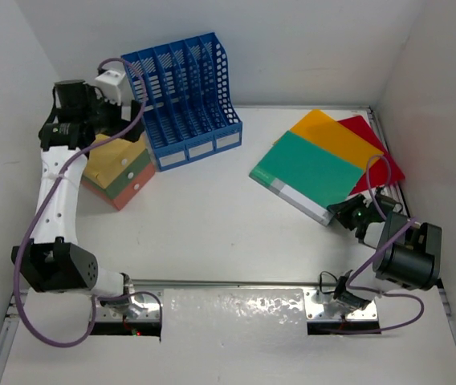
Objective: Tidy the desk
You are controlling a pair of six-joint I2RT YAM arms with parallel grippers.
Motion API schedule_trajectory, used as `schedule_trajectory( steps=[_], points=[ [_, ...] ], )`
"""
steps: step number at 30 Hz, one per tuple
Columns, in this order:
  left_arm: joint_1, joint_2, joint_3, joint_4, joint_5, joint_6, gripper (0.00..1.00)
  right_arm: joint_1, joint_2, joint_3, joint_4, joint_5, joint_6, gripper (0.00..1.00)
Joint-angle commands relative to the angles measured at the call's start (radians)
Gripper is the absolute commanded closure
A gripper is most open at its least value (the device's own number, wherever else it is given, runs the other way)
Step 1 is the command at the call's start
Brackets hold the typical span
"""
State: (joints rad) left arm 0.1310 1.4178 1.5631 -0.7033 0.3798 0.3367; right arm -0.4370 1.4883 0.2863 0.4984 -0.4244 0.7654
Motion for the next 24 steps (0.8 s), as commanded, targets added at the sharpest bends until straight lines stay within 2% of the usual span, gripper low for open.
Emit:
schedule_trajectory(
  steps=[1,3,4,6,7,9,10,13,14,16,18,19,21,22,24],
  points=[
    [-0.102,-0.078,0.005,-0.001,-0.002,0.013,0.01,0.001,-0.002,-0.055,0.032,-0.059,0.034,0.79],
    [-0.203,-0.080,0.003,-0.001,-0.028,0.002,0.01,0.001,-0.037,-0.065,0.029,-0.079,0.038,0.89],
    [-0.281,-0.076,0.000,0.007,-0.080,-0.004,0.01,0.001,-0.065,-0.065,0.020,-0.083,0.037,0.98],
    [-0.373,-0.050,-0.024,0.027,-0.161,-0.010,0.01,0.001,-0.095,-0.059,-0.029,-0.094,0.019,1.00],
    [-0.472,-0.037,-0.032,0.030,-0.204,-0.008,0.01,0.001,-0.111,-0.056,-0.043,-0.097,0.018,1.00],
    [-0.575,0.004,-0.078,0.059,-0.326,0.027,0.02,0.001,-0.157,-0.055,-0.055,-0.120,0.028,1.00],
    [-0.673,0.013,-0.102,0.083,-0.414,0.047,0.02,0.001,-0.170,-0.053,-0.063,-0.131,0.031,1.00],
    [-0.822,0.006,-0.257,0.253,-0.559,0.139,0.03,0.001,-0.218,-0.033,-0.095,-0.180,0.043,1.00],
    [-0.850,-0.022,-0.323,0.336,-0.649,0.189,0.03,0.001,-0.223,-0.024,-0.093,-0.221,0.061,1.00],
    [-0.927,-0.055,-0.374,0.392,-0.694,0.270,0.03,0.001,-0.221,-0.007,-0.110,-0.257,0.071,1.00],
    [-0.965,-0.097,-0.458,0.488,-0.746,0.418,0.03,0.003,-0.244,0.010,-0.138,-0.266,0.083,1.00],
    [-0.975,-0.092,-0.475,0.508,-0.790,0.505,0.03,0.003,-0.256,0.007,-0.139,-0.261,0.090,1.00],
    [-0.976,-0.094,-0.589,0.655,-0.898,0.625,0.03,0.004,-0.295,0.011,-0.167,-0.251,0.083,1.00],
    [-0.978,-0.100,-0.633,0.713,-0.938,0.768,0.03,0.004,-0.302,0.022,-0.188,-0.243,0.074,1.00],
    [-0.978,-0.131,-0.751,0.865,-0.989,0.890,0.02,0.004,-0.312,0.037,-0.243,-0.244,0.045,1.00]
  ],
)
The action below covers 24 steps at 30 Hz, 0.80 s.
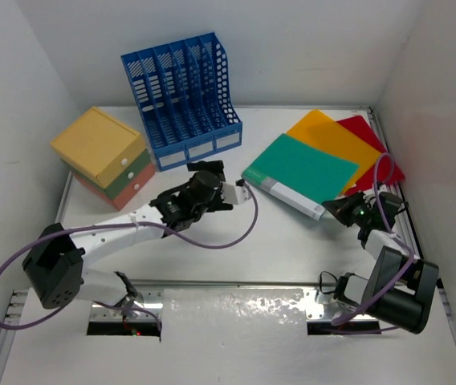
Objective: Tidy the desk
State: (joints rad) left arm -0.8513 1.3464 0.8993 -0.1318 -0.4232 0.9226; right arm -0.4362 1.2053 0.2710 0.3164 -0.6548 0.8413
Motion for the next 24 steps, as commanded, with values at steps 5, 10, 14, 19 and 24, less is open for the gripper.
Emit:
schedule_trajectory(
  steps=[5,10,14,19,24],
  points=[
    [0.024,-0.185,-0.053,0.185,-0.224,0.499,0.02,0.004,-0.059,0.066,-0.070,-0.031,-0.013,1.00],
    [0.026,-0.348,-0.098,0.142,0.172,0.833,0.00,0.004,-0.030,0.015,0.082,-0.064,0.091,1.00],
    [-0.046,-0.140,-0.220,0.275,0.163,0.772,0.00,0.004,0.031,-0.048,0.381,-0.124,0.279,1.00],
    [-0.071,0.106,-0.140,0.397,0.222,0.617,0.00,0.004,0.051,-0.101,0.460,-0.146,0.314,1.00],
    [-0.069,0.399,0.079,0.426,0.287,0.527,0.00,0.004,0.054,-0.105,0.501,-0.158,0.349,1.00]
  ],
)
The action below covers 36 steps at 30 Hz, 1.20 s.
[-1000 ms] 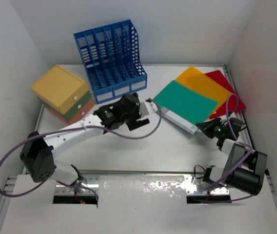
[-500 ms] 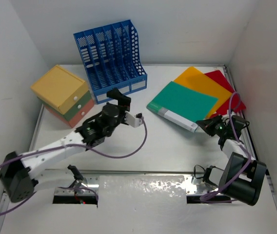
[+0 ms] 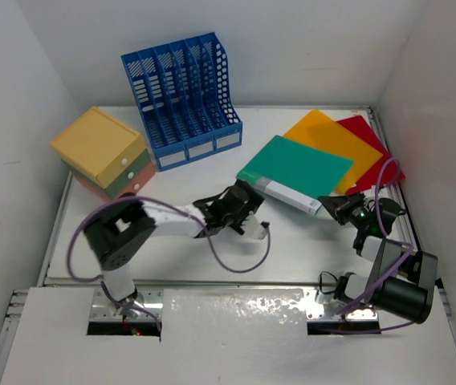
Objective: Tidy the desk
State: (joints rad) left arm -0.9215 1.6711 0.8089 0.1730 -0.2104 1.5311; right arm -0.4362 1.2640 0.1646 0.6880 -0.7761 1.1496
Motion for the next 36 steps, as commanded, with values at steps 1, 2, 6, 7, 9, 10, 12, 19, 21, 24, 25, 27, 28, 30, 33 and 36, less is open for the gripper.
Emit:
schedule_trajectory(
  steps=[1,2,6,7,9,10,12,19,21,24,25,27,28,30,33,36],
  points=[
    [0.006,0.116,0.255,0.115,0.072,-0.121,0.00,0.004,-0.009,-0.010,0.146,-0.034,0.050,1.00],
    [0.018,0.180,0.285,0.071,0.074,-0.137,0.00,0.004,-0.009,-0.011,0.162,-0.035,0.055,1.00],
    [0.026,0.243,0.268,0.097,0.101,-0.098,0.00,0.004,0.003,-0.026,0.224,-0.058,0.093,1.00],
    [0.026,0.265,0.265,0.141,0.088,-0.112,0.01,0.004,0.011,-0.049,0.307,-0.064,0.143,1.00],
    [0.032,0.285,0.291,0.131,0.057,-0.169,0.00,0.004,0.012,-0.074,0.350,-0.071,0.165,1.00],
    [0.039,0.305,0.303,0.131,0.065,-0.176,0.00,0.004,0.006,-0.074,0.343,-0.071,0.162,1.00],
    [0.056,0.332,0.309,0.155,0.065,-0.163,0.00,0.004,-0.005,-0.076,0.324,-0.077,0.147,1.00],
    [0.093,0.492,0.463,0.209,0.039,-0.215,0.08,0.004,-0.132,-0.048,0.073,-0.058,0.020,1.00],
    [0.121,0.507,0.455,0.232,0.048,-0.187,0.41,0.004,-0.172,-0.011,-0.096,-0.034,-0.090,1.00],
    [0.121,0.494,0.383,0.327,0.046,-0.154,0.97,0.004,-0.198,-0.005,-0.189,0.006,-0.151,1.00],
    [0.121,0.489,0.368,0.350,0.046,-0.155,1.00,0.004,-0.196,-0.005,-0.199,0.014,-0.174,1.00],
    [0.119,0.484,0.366,0.350,0.023,-0.140,1.00,0.004,-0.187,-0.002,-0.225,0.023,-0.191,1.00],
    [0.119,0.480,0.375,0.338,0.011,-0.132,1.00,0.004,-0.187,0.007,-0.251,0.029,-0.232,1.00],
    [0.119,0.451,0.391,0.332,-0.024,-0.054,1.00,0.005,-0.221,0.108,-0.569,0.073,-0.368,0.92],
    [0.127,0.401,0.397,0.379,-0.049,0.113,1.00,0.030,-0.332,0.284,-0.938,0.303,-0.707,0.67],
    [0.135,0.357,0.438,0.384,-0.072,0.240,1.00,0.042,-0.455,0.416,-1.120,0.422,-0.807,0.36]
  ],
)
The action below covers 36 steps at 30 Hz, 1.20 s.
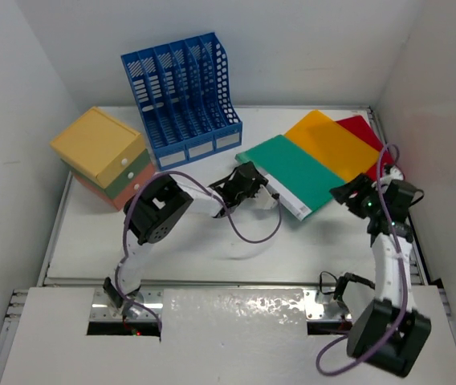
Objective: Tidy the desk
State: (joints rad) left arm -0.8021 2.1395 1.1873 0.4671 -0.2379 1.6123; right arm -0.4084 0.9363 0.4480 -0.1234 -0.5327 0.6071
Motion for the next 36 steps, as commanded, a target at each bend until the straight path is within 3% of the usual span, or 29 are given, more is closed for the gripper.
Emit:
schedule_trajectory(
  steps=[1,4,9,13,19,21,25,28,31,36],
  points=[
    [0.015,-0.125,0.069,0.097,-0.041,0.214,1.00,0.016,-0.151,0.208,-0.352,0.236,-0.291,0.35],
    [0.014,-0.185,0.084,0.082,-0.046,0.303,1.00,0.081,-0.230,0.279,-0.420,0.322,-0.331,0.34],
    [0.020,-0.285,0.035,0.169,-0.002,0.581,1.00,0.216,-0.295,0.248,-0.245,0.224,-0.424,0.40],
    [0.020,-0.345,0.024,0.240,0.025,0.711,1.00,0.382,-0.356,0.157,-0.080,0.347,-0.547,0.40],
    [0.046,-0.371,0.014,0.307,0.095,0.862,1.00,0.695,-0.277,0.147,0.042,0.586,-0.739,0.37],
    [0.047,-0.374,0.006,0.308,0.121,0.893,1.00,0.821,-0.274,0.161,0.076,0.701,-0.788,0.36],
    [0.047,-0.351,0.040,0.298,0.132,0.914,1.00,0.930,-0.188,0.198,0.022,0.712,-0.914,0.34],
    [0.047,-0.328,0.078,0.303,0.140,0.922,1.00,1.058,-0.159,0.161,0.097,0.764,-0.973,0.33],
    [0.047,-0.328,0.077,0.308,0.144,0.928,1.00,1.117,-0.123,0.129,0.206,0.952,-1.055,0.32],
    [0.047,-0.360,0.008,0.327,0.144,0.934,1.00,1.128,0.001,0.124,0.341,1.030,-1.155,0.33]
  ],
)
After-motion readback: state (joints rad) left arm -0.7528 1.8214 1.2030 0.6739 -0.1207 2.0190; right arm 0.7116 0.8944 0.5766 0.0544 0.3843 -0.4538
